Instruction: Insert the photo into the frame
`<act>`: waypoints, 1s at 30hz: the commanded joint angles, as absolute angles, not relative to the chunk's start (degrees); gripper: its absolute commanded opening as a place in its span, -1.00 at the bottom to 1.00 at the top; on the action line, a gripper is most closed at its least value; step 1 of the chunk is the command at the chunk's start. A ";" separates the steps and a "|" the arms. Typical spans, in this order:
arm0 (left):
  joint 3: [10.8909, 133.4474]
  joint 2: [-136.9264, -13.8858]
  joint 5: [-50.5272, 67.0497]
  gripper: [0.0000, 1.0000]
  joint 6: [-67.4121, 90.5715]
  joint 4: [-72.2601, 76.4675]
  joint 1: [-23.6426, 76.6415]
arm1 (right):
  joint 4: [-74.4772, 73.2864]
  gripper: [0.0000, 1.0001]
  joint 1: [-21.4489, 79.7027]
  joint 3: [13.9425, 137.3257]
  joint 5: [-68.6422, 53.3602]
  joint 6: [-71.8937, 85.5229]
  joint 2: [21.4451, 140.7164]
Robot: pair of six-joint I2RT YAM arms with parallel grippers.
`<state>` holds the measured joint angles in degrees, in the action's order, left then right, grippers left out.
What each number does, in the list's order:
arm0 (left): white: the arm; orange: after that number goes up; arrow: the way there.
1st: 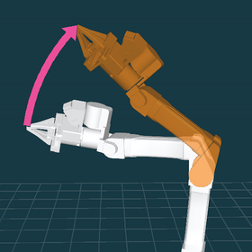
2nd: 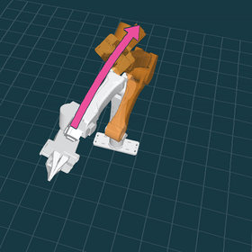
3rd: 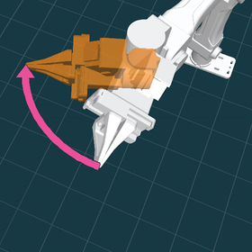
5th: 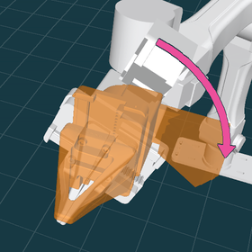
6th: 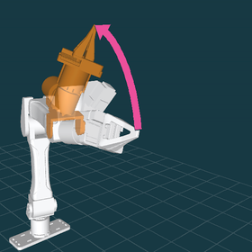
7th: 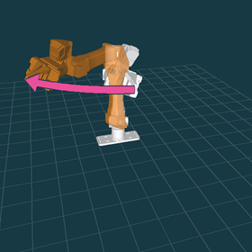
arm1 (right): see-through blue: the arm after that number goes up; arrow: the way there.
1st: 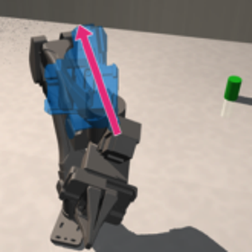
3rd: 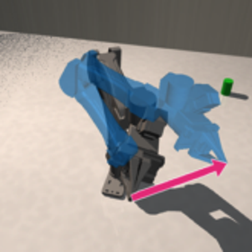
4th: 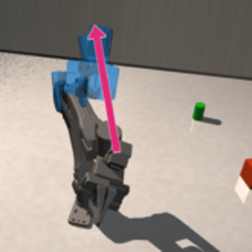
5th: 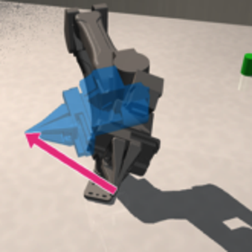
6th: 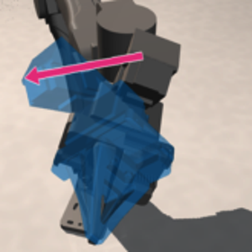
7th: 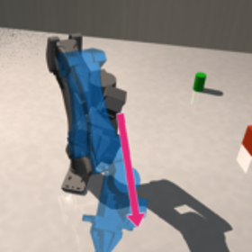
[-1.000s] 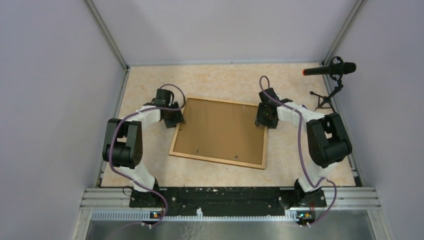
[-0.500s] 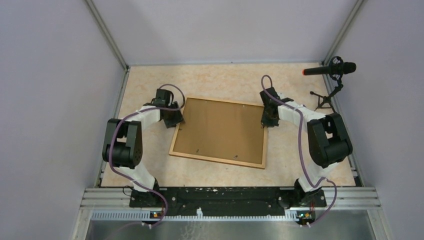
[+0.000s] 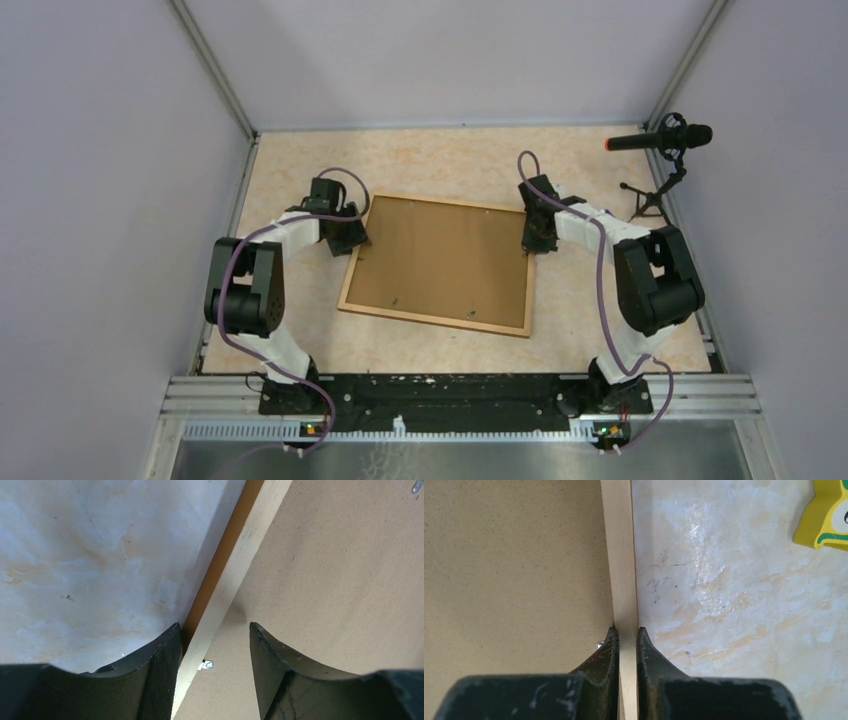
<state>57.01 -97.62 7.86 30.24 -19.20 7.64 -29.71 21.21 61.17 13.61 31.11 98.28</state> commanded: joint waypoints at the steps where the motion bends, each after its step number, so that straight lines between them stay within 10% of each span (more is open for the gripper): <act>1: 54.35 -98.14 12.14 0.16 31.55 -20.18 7.82 | -23.71 -1.00 21.70 60.61 6.94 23.76 100.60; 15: 35.67 -85.59 27.26 0.27 39.77 -16.73 10.03 | -17.28 -1.00 19.86 73.80 -4.39 11.74 111.49; 21: 29.91 -70.37 22.81 0.32 45.01 -18.86 19.15 | -19.54 -0.39 19.89 81.30 -7.27 12.22 114.31; 30: 36.65 -56.56 4.93 0.96 36.92 -20.70 18.80 | -33.51 0.54 19.87 81.15 8.90 20.92 101.66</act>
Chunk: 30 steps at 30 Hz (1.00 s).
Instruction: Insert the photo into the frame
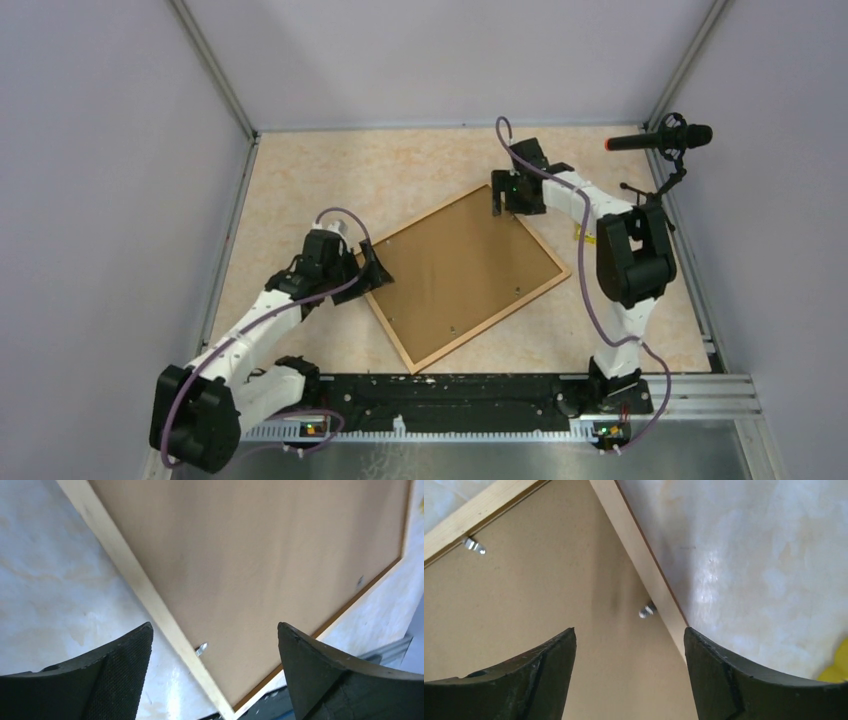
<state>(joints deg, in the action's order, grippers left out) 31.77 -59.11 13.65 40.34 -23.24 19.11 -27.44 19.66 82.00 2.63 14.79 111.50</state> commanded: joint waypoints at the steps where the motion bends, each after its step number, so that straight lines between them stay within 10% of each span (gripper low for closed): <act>1: 37.53 -56.94 3.69 0.97 35.85 -18.10 18.76 | -34.28 0.56 19.93 79.43 10.22 23.34 99.44; 16: 72.73 -101.56 17.92 0.96 24.02 -15.54 14.65 | -36.34 0.52 21.16 48.19 11.15 53.99 78.90; 30: 66.77 -110.02 29.97 0.70 28.11 -17.52 12.74 | -23.90 -0.32 21.07 42.00 9.90 51.07 82.49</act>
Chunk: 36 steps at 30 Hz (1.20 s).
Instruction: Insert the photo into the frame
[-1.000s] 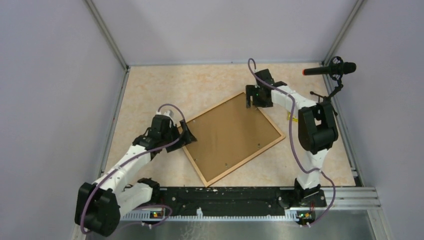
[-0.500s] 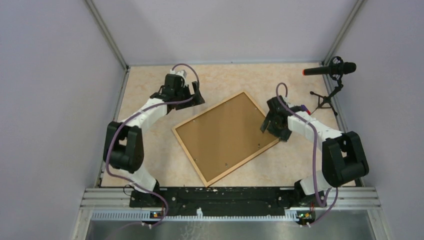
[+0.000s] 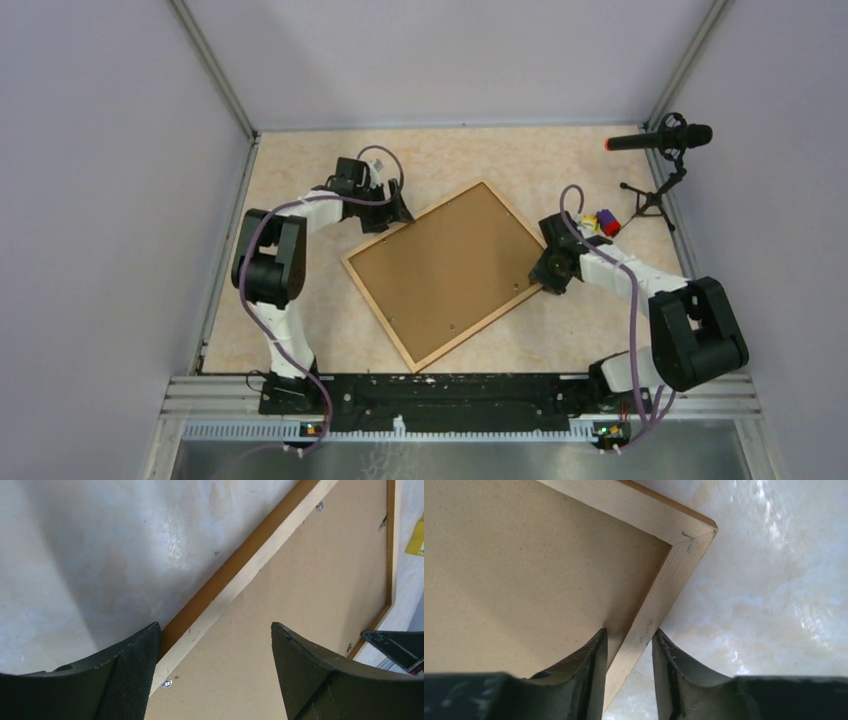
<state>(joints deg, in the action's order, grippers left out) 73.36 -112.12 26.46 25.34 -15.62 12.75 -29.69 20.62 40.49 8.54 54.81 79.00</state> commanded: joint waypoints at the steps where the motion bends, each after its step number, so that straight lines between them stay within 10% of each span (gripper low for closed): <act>1: 64.49 -108.50 31.09 0.69 29.06 -16.26 12.74 | -23.27 -0.43 20.94 42.89 10.24 48.74 83.76; 6: 53.93 -101.02 32.71 0.54 29.14 -15.29 12.83 | -18.48 -0.88 19.04 47.75 5.29 33.26 89.81; 12: 48.33 -94.08 28.31 0.24 25.31 -18.33 13.93 | -19.45 -0.93 16.24 55.65 0.52 24.19 97.47; 22: 52.80 -96.76 19.17 -0.03 24.64 -22.69 17.14 | -23.45 0.15 15.38 62.97 2.01 23.03 99.67; 36: 53.46 -100.52 17.39 -0.39 27.29 -21.76 17.14 | -25.42 0.28 17.42 57.35 0.97 22.93 94.31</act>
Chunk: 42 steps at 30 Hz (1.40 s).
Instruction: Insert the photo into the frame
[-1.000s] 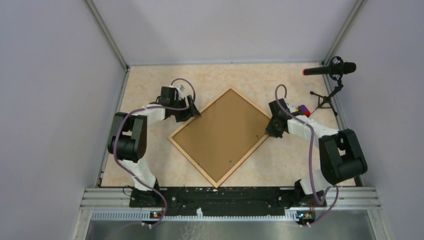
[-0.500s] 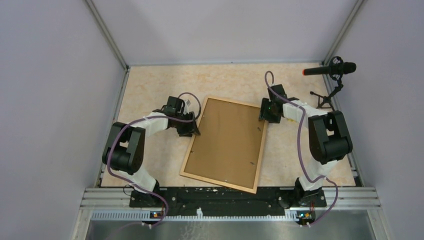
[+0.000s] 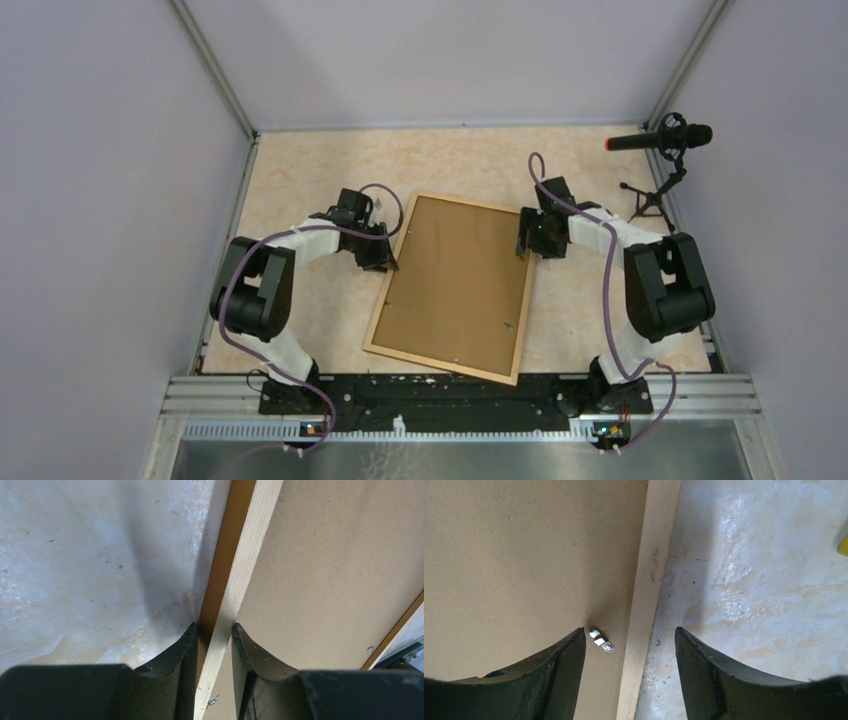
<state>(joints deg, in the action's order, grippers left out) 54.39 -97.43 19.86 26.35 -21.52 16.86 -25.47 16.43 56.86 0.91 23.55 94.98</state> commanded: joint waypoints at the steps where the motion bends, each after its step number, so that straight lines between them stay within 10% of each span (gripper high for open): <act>1: 53.44 -100.54 17.36 -0.40 27.19 -21.83 17.14 | -25.64 0.25 17.61 57.65 1.49 22.91 94.71; 11: 52.83 -100.06 17.17 -0.45 27.32 -21.61 17.14 | -27.05 -0.15 19.50 58.52 6.99 23.24 97.39; 14: 52.67 -100.04 17.57 -0.46 27.57 -21.33 17.12 | -27.30 -0.99 19.51 58.93 9.36 25.48 98.68; 35: 43.30 -93.16 24.76 -0.54 32.58 -17.54 17.35 | -18.48 -1.00 19.95 73.39 -3.59 17.10 111.52; 42: 33.72 -80.22 31.95 -0.20 35.82 -9.92 20.95 | -18.39 -0.94 21.00 82.51 -12.68 13.87 117.62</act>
